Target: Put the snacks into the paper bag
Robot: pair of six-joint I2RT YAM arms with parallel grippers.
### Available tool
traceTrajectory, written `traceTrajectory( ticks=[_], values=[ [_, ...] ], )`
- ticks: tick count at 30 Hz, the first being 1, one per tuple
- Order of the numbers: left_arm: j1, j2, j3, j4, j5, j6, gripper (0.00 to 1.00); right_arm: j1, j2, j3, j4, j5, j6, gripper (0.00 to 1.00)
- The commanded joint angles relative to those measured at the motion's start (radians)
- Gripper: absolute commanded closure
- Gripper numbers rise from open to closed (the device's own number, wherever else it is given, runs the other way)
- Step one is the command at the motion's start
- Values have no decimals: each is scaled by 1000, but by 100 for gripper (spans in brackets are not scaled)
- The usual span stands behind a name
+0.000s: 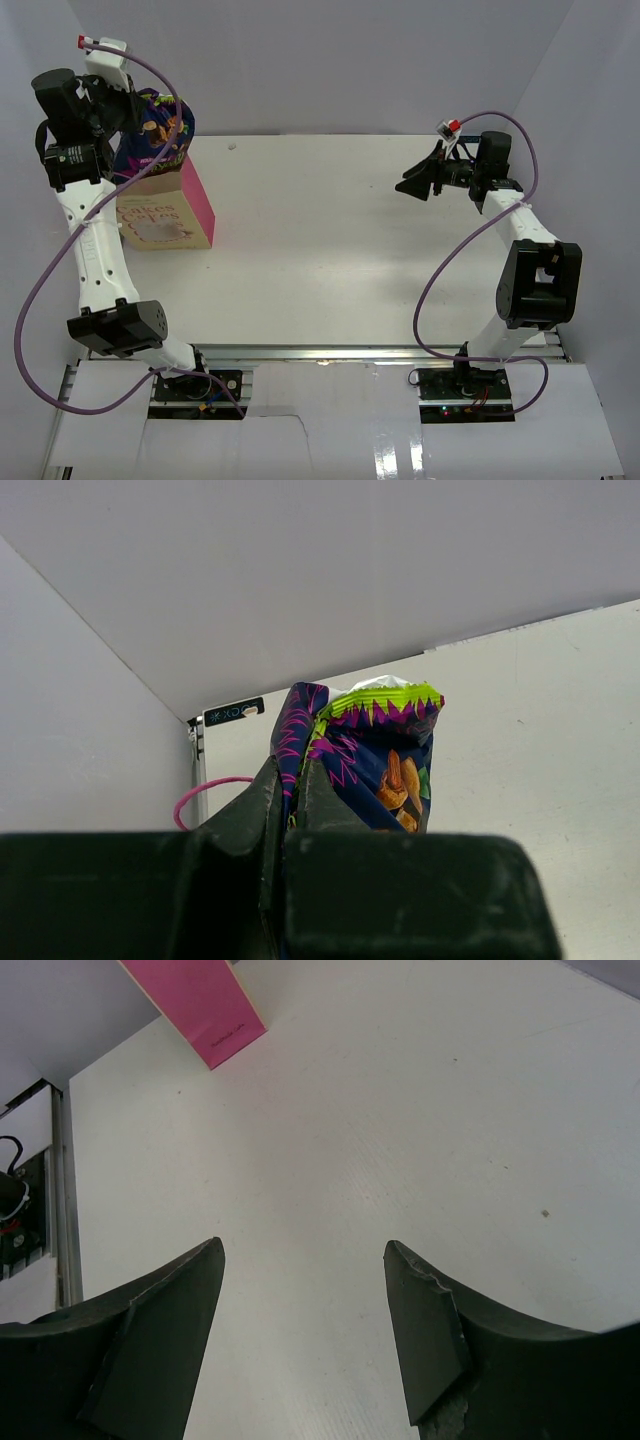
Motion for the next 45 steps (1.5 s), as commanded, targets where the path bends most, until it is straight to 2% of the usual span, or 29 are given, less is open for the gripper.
traceTrajectory(
  ticks=[1,7,15,17,18,19,21,25,27,28,35,37,38,40,41,42,44,45],
  values=[
    [5,-45,33,150,36,30,100,-6,-6,-15,53,-30,17,29],
    [5,-56,-16,150,31,40,100,-6,-16,-31,60,-33,17,29],
    [5,-117,-136,174,-41,53,98,-7,-23,-42,64,-36,17,29],
    [6,-125,-145,180,-50,45,92,-9,-28,-44,63,-36,17,29],
    [6,-128,-147,182,-61,39,80,-7,-29,-45,63,-36,17,29],
    [5,-130,-145,187,-65,33,75,-9,-32,-48,64,-36,17,29],
    [5,-134,-145,191,-75,25,56,-7,-37,-51,64,-37,17,29],
    [5,-147,-142,202,-79,-15,33,-7,-51,-61,63,-39,16,29],
    [5,-150,-132,206,-82,-36,15,-7,-55,-65,60,-36,13,29],
    [5,-156,-122,214,-67,-58,12,-7,-61,-67,53,-36,10,29],
    [6,-200,-85,236,55,-200,11,-9,-95,-59,-49,-11,-90,28],
    [5,-219,-130,266,117,-257,11,-9,-112,-59,-98,6,-111,28],
    [5,-235,-151,275,199,-348,2,-9,-118,-58,-135,16,-145,28],
    [-7,-252,-245,333,279,-452,2,-9,-140,-39,-202,55,-205,27],
    [-29,-266,-323,367,345,-533,2,-10,-144,-30,-289,93,-281,25],
    [-64,-271,-323,371,347,-552,2,-10,-152,-22,-333,119,-315,22],
    [-275,-285,-436,371,294,-535,2,-19,-170,-6,-411,171,-373,11],
    [-364,-298,-476,381,202,-499,2,-23,-178,-1,-469,231,-403,3]
  ],
)
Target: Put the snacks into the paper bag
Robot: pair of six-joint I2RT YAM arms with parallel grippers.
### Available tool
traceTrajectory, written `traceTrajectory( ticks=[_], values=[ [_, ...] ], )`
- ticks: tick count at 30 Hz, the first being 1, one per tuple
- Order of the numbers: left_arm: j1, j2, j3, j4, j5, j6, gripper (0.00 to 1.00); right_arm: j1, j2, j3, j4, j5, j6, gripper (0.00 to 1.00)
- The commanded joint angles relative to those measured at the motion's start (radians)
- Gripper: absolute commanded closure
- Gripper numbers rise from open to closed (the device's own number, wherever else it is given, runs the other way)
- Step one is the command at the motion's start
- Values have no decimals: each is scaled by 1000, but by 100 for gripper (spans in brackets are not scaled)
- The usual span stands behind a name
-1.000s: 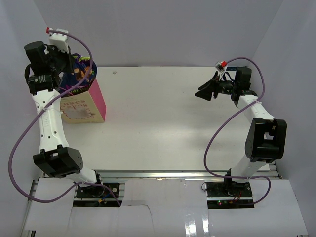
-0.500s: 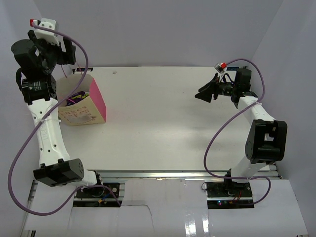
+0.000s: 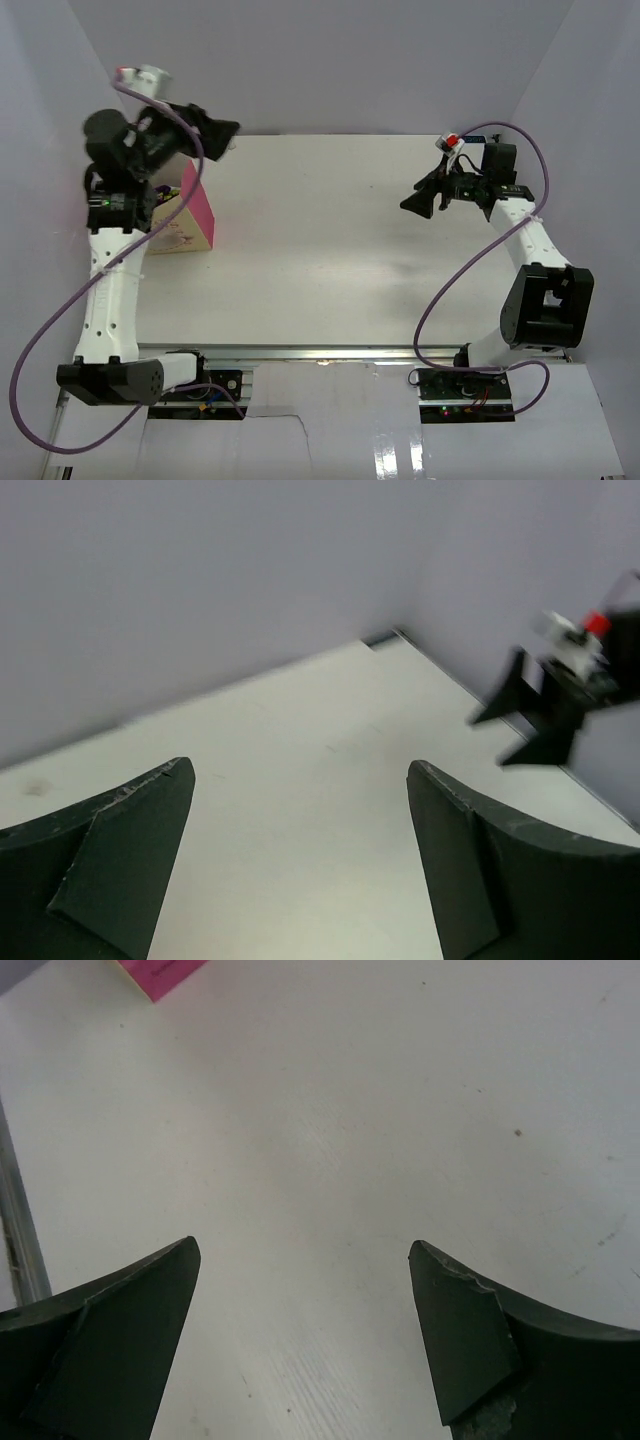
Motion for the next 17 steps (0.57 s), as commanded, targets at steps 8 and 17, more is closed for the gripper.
traceTrajectory(
  ticks=[8,17],
  values=[
    [-711,-2,-503,268,-233,-42,2,-41,-241,-9,-227,667,-129,10],
    [-771,-9,-595,368,-249,-36,2,-46,-442,-118,-172,739,-60,10]
  ],
)
